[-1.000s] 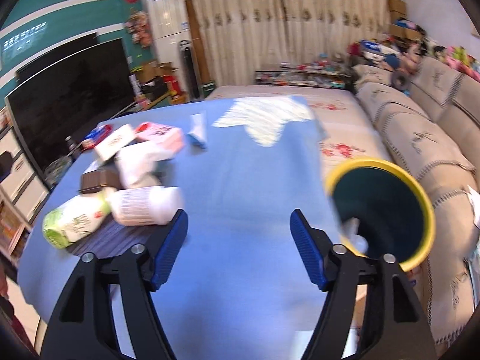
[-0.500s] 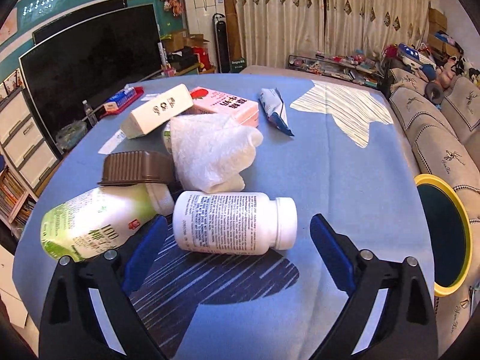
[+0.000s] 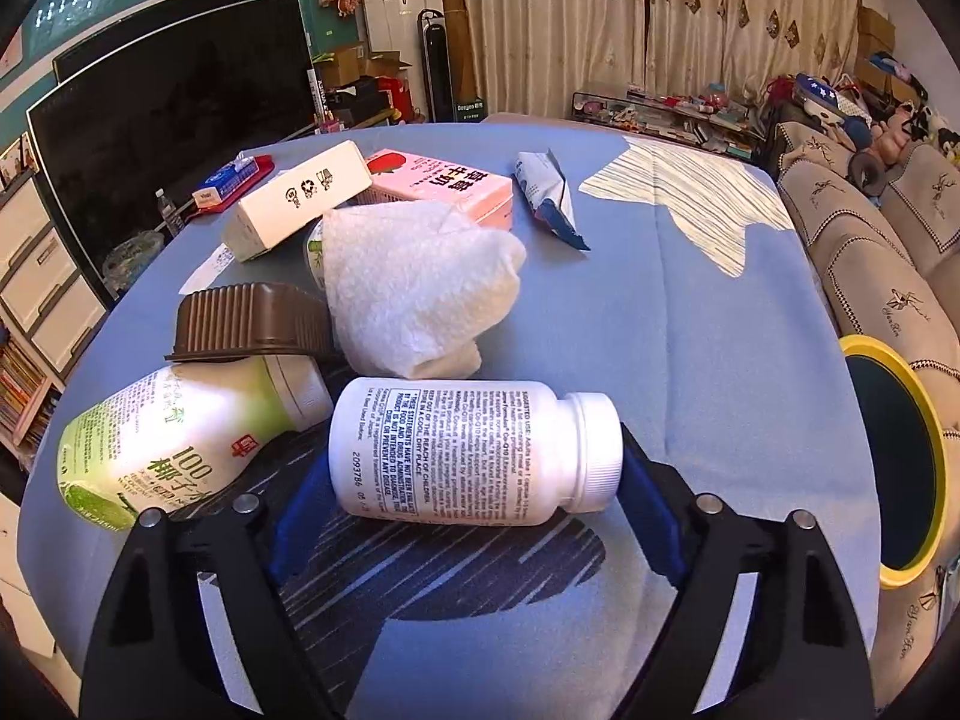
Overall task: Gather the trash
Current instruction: 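Grasp the white pill bottle with the right tool, then carry the pill bottle over the bin and open the right tool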
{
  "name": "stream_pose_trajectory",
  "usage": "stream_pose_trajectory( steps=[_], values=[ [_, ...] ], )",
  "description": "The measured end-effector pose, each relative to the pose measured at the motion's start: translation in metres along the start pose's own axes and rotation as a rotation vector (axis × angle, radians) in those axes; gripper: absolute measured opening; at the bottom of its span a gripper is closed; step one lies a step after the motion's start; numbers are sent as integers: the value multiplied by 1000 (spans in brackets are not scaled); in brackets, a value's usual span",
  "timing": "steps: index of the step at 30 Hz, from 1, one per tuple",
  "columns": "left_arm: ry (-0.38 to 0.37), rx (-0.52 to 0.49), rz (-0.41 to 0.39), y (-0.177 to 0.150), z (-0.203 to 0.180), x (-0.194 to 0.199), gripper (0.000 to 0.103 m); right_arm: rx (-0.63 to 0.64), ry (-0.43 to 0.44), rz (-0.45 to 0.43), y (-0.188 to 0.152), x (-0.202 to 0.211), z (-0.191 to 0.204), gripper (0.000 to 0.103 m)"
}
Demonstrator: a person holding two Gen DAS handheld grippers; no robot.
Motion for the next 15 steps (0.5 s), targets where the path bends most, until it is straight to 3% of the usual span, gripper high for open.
stream_pose_trajectory(
  steps=[8,15],
  values=[
    [2,-23,17,-4,-11,-10,98,-46,5,-44,-9,29,-27,80],
    [7,-46,30,-7,-22,-16,98,-120,-52,-91,-8,53,-82,80]
  ],
)
Point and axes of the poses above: each gripper's, at about its wrist camera, not at the fingertips, and x roughly against the way its jaws point, z to its left, y to its top, the point moved 9 cm from there along -x, roughly the way its jaws point, and after that the axes turned 8 degrees about z, right-handed, at the moved point
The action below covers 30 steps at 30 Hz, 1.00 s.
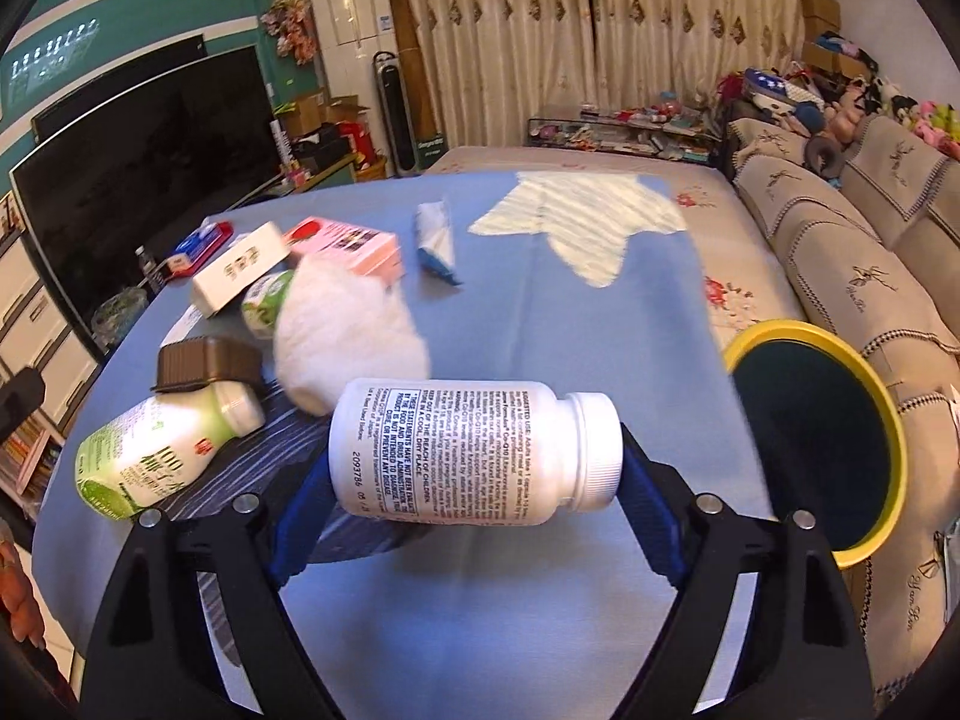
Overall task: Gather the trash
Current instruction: 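Carry the pill bottle over the bin and open the right tool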
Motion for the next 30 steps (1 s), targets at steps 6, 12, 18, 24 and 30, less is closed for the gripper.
stream_pose_trajectory(
  steps=[6,12,18,24,30],
  values=[
    [4,-22,12,-1,-9,-6,98,-101,-98,-6,3,-2,-73,80],
    [10,-39,34,-2,-18,-16,98,-226,-207,7,2,-11,-154,80],
    [17,-60,59,-4,-29,-27,98,-285,-267,58,-3,-33,-204,80],
    [25,-89,72,-3,-41,-34,98,-321,-274,105,-9,-59,-224,80],
    [30,-102,91,-4,-48,-43,98,-346,-269,116,-12,-69,-233,84]
  ],
)
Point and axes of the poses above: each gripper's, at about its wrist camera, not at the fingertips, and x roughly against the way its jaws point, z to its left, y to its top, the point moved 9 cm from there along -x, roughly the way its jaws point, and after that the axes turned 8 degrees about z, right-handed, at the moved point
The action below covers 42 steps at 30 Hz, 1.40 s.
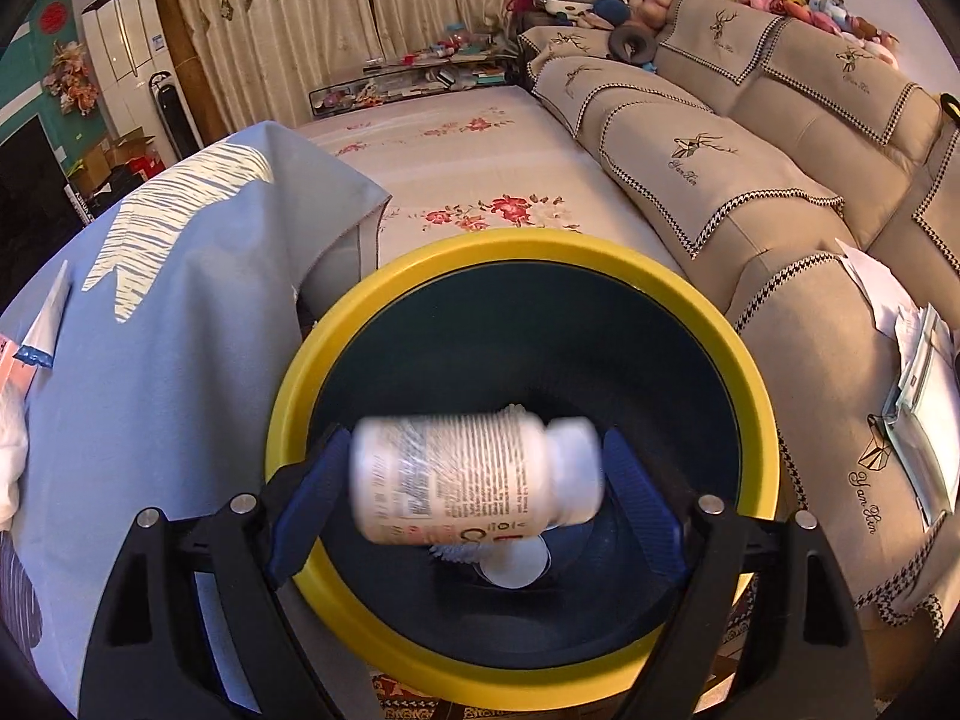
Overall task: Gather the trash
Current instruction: 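Carry the pill bottle over the bin and open the right tool, then grasp the white green-labeled milk bottle with the left tool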
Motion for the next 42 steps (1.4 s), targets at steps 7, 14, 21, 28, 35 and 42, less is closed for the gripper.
stream_pose_trajectory(
  steps=[7,14,21,28,35,42],
  values=[
    [-10,-10,22,-1,-7,-10,98,-5,11,-3,-2,3,-1,85],
    [-22,-17,41,-3,-3,-14,98,1,25,-6,-5,7,0,85],
    [-54,-16,97,-5,20,-26,98,33,27,1,-8,6,9,85],
    [-134,-73,207,-18,24,-51,98,45,21,6,-8,7,10,85],
    [-170,-146,287,-40,10,-57,82,53,22,11,-9,5,11,85],
    [-112,-133,328,-45,14,-72,72,55,29,14,-10,4,12,85]
  ],
)
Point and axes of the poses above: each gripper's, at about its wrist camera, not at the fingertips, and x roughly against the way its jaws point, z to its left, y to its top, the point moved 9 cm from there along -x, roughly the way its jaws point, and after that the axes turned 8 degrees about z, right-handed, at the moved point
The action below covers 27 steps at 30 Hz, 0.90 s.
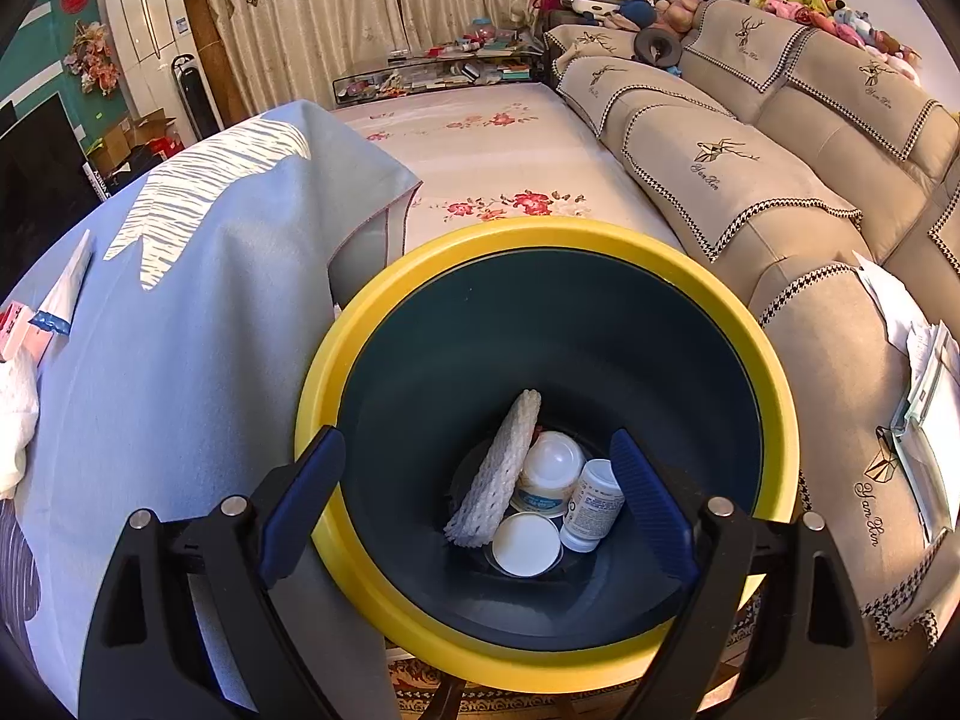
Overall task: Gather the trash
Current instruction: 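Grasp the white green-labeled milk bottle with the left tool, then carry the milk bottle into the bin with the left tool while the right tool holds the bin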
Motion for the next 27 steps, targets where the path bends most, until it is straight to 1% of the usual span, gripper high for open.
stream_pose_trajectory(
  steps=[1,2,3,5,8,13,18,21,23,27],
  values=[
    [2,1,-3,1,1,0,66,-1,1,1,-1,0,0,85],
    [4,2,-4,1,1,0,56,0,2,3,-2,-1,-1,85],
    [2,1,-4,0,2,1,54,0,4,4,-2,-1,-1,85],
    [-16,0,1,-2,1,3,54,0,8,6,-4,-2,0,85],
    [-17,-33,14,-12,-3,8,53,0,14,9,-5,-3,-1,85],
    [-67,-97,37,-33,-24,20,53,1,21,11,-7,-2,0,85],
    [-160,-163,37,-47,-53,37,51,2,27,5,-10,1,-3,85],
    [-204,-217,21,-45,-77,47,51,-4,32,-4,-11,6,-6,85],
    [-236,-247,7,-39,-92,52,51,-11,35,-21,-11,11,-9,85],
    [-274,-323,-26,-14,-132,55,51,-35,21,-66,-11,28,-23,85]
  ],
)
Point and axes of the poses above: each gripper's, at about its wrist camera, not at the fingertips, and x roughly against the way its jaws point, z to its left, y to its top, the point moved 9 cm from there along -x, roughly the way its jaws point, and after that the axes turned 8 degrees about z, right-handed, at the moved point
